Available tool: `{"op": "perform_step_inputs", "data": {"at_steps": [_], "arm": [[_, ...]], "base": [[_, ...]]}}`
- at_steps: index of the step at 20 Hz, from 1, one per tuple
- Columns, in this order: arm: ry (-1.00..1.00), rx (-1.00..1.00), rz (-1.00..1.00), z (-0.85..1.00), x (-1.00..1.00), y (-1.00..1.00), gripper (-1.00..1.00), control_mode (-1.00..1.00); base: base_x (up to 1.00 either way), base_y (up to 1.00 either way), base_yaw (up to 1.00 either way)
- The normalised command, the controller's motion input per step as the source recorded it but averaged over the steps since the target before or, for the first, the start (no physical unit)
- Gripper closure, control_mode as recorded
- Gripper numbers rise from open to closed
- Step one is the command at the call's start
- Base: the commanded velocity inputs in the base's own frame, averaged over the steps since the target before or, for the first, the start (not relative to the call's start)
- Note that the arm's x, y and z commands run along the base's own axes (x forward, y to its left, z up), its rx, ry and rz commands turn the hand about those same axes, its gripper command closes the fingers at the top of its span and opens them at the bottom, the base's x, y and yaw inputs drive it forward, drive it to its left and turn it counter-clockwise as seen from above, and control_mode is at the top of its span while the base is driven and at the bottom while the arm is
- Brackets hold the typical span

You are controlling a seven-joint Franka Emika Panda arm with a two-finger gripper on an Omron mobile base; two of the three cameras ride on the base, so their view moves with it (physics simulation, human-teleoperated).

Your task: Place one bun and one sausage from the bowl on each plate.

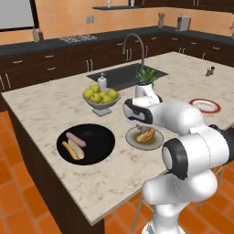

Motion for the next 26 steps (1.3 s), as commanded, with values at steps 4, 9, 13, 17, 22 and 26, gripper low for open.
{"op": "perform_step_inputs", "data": {"at_steps": [4,9,13,17,22,26], "arm": [[0.00,0.06,-0.13,-0.11,0.12,0.00,1.00,-1.00],[0.00,0.00,-0.04,-0.32,0.55,0.04,1.00,-1.00],[0.00,0.00,-0.09,-0.39,0.33,0.07,1.00,-1.00],[0.00,-0.01,-0.13,-0.42,0.09,0.04,1.00,-1.00],[0.00,-0.03,-0.14,-0.34,0.12,0.02,1.00,-1.00],[0.00,0.00,-0.07,-0.26,0.39,0.12,1.00,-1.00]], "base": [[0.00,0.00,0.00],[0.00,0.00,0.00],[0.00,0.00,0.00],[0.00,0.00,0.00],[0.00,0.00,0.00],[0.00,0.00,0.00]]}}
